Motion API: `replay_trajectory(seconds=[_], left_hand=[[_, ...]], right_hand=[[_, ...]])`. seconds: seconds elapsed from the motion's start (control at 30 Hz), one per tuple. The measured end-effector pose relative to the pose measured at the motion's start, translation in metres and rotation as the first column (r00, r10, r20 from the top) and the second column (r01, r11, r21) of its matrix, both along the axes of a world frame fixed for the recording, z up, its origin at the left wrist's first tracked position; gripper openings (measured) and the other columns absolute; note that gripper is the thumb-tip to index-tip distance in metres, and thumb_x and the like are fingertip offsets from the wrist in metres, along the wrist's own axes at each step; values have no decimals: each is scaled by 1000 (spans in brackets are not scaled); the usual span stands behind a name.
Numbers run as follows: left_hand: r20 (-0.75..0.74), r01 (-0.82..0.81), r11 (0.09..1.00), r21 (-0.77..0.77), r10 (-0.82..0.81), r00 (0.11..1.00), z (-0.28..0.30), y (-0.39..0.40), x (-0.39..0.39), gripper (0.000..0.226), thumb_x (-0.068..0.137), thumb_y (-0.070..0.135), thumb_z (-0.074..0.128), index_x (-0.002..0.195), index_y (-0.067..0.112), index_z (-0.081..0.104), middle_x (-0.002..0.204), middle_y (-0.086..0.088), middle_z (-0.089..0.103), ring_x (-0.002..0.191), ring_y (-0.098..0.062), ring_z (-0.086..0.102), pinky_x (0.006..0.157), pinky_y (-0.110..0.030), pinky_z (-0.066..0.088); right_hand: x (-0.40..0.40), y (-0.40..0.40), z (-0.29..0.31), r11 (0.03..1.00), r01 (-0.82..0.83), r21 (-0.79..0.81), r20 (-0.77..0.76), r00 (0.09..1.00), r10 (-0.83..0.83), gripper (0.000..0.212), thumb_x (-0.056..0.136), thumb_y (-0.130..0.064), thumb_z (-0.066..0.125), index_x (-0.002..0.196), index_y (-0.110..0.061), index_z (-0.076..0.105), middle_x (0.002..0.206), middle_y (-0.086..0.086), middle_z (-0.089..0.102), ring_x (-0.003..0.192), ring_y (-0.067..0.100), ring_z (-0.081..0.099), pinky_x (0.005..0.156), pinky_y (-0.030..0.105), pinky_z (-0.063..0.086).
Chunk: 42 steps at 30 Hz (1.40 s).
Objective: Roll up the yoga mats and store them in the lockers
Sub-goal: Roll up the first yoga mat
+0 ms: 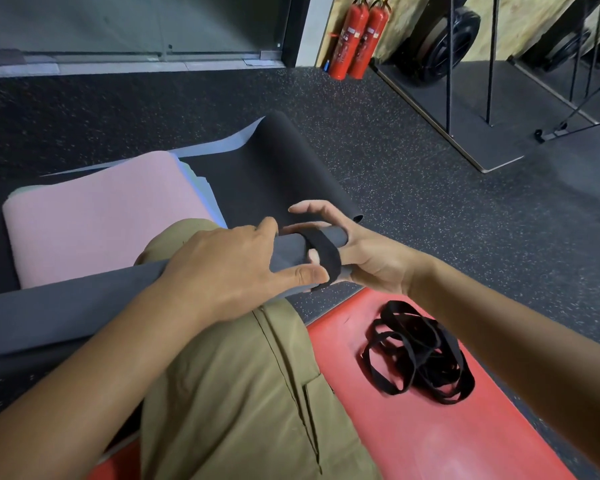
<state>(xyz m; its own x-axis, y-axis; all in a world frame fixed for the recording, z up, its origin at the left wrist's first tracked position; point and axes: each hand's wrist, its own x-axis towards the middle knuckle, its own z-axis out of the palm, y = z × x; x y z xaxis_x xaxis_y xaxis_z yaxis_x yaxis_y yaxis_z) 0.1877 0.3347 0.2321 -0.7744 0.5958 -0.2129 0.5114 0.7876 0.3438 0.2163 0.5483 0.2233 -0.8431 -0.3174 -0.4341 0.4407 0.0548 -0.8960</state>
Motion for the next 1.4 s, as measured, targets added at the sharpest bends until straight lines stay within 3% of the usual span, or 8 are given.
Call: replay_trajectory(seconds=[0.13,0.33,0.47,0.6,0.77,0.9,1.1,1.4], left_hand=[[36,-37,999,21,36,999,0,-2,0,105,44,101,18,115,26,37,98,7,61,87,-22,58,65,-39,38],[61,-42,998,-37,45,997,6,2,3,120,41,103,27,132,24,29,104,6,58,85,-20,49,67,-38,36],[76,-59,996,-62,64,995,8,0,3,130,39,103,30,145,28,19,118,6,61,87,-21,51,62,-37,31],[94,-60,997,-39,64,994,10,-1,2,121,45,102,39,142,33,22,131,8,59,91,-20,54,60,-33,32],[93,-63,998,-2,63,994,15,-4,3,99,55,96,53,133,40,30,79,20,42,71,-5,43,55,-24,26],[92,-67,998,8,66,994,10,-7,3,104,53,97,55,136,41,29,86,19,46,85,-17,47,64,-33,35],[173,-50,992,112,30,984,14,-22,0,108,54,89,69,143,43,28,141,18,46,115,-8,50,98,-38,46],[242,-88,984,156,48,969,10,-85,-1,116,48,86,78,147,52,29,144,33,40,131,5,41,111,-30,40]], right_hand=[[-3,-4,10,987,42,156,-94,995,-27,70,77,-10,81,136,-27,47,127,4,54,94,11,64,72,25,56],[-8,-16,17,863,56,502,-307,945,117,73,79,-19,88,139,-35,49,130,-2,54,114,19,63,95,39,55],[9,-19,4,927,192,323,-319,944,-84,85,80,-9,86,147,-35,41,137,-10,50,113,-1,62,87,24,57],[34,-17,-24,929,370,-11,-208,908,-364,96,73,-3,84,148,-41,38,146,4,48,124,22,63,100,45,56],[50,-25,-48,868,363,-340,-61,912,-406,104,66,-16,95,151,-31,38,148,28,46,122,35,57,106,48,43],[46,-28,-46,893,335,-301,-69,926,-371,95,76,-28,88,153,-20,34,147,22,52,133,37,55,105,49,49],[37,-29,-34,904,333,-269,-132,916,-378,78,80,-27,77,149,-18,41,137,20,57,121,28,59,99,40,48],[30,-42,-14,936,268,-230,-229,920,-320,90,79,-51,81,154,-32,34,147,6,55,130,23,60,95,33,54]])
